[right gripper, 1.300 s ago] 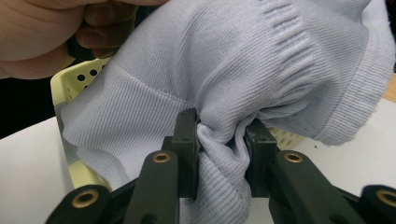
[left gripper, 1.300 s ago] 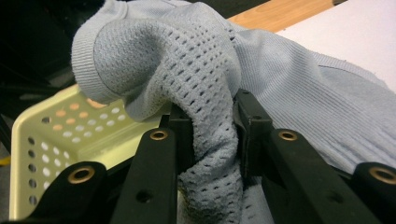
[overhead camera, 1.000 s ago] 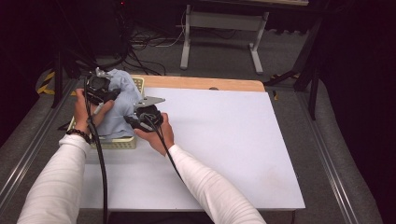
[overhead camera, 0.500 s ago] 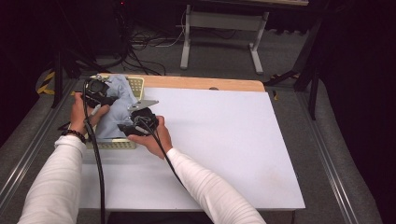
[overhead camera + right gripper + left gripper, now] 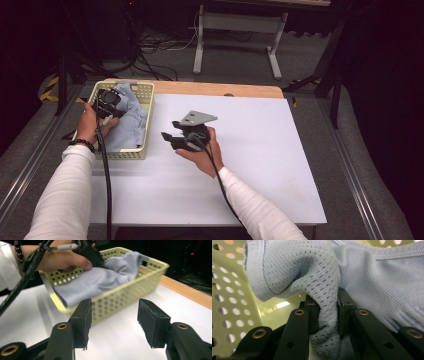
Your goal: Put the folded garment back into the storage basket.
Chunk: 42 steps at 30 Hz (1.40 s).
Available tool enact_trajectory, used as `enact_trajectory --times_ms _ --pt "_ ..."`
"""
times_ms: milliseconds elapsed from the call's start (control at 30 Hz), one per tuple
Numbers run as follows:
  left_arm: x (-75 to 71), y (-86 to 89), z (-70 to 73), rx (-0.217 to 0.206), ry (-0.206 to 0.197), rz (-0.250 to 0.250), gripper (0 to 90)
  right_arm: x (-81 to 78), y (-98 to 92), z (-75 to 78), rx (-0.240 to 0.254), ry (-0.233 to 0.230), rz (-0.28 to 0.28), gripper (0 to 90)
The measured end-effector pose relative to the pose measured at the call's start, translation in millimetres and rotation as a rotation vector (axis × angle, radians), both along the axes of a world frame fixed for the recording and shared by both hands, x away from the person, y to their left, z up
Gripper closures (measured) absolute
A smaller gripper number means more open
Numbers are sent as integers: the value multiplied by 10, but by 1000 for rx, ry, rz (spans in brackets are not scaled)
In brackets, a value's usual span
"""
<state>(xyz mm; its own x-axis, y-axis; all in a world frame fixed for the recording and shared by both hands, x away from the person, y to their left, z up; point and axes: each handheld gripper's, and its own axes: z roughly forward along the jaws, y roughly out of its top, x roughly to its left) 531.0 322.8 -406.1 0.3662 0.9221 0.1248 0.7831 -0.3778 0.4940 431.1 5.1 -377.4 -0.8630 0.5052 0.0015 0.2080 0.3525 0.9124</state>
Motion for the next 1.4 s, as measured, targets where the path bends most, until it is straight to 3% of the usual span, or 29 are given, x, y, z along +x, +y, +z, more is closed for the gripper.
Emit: enact_trajectory --times_ms 267,400,467,533,633,700,867,967,1133,1400 --pt "21 -7 -34 -3 -42 85 646 -229 -683 -169 -104 -96 -35 469" --pt "-7 -32 52 7 -89 114 572 -255 -1003 -266 -103 -77 -84 462" --pt "-35 -42 114 17 -105 113 584 -286 -1139 -299 -118 -84 -99 456" --pt "-71 -52 172 19 -136 121 610 -343 -1249 -318 -165 -119 -104 451" --pt "-129 -41 259 -10 -201 145 670 -439 -1434 -336 -185 -143 -121 450" --pt "-153 -63 292 -49 -222 118 762 -501 -1559 -344 -182 -138 -146 450" --pt "-106 -260 197 -3 -160 36 828 -687 -1829 -362 -207 -176 -208 447" --pt "-28 -334 89 45 -119 39 802 -732 -1984 -360 -230 -196 -252 437" --pt "67 -383 -53 65 -75 45 812 -677 -2164 -344 -189 -174 -310 436" --pt "140 -361 -182 48 0 62 820 -644 -2149 -384 -198 -161 -291 429"
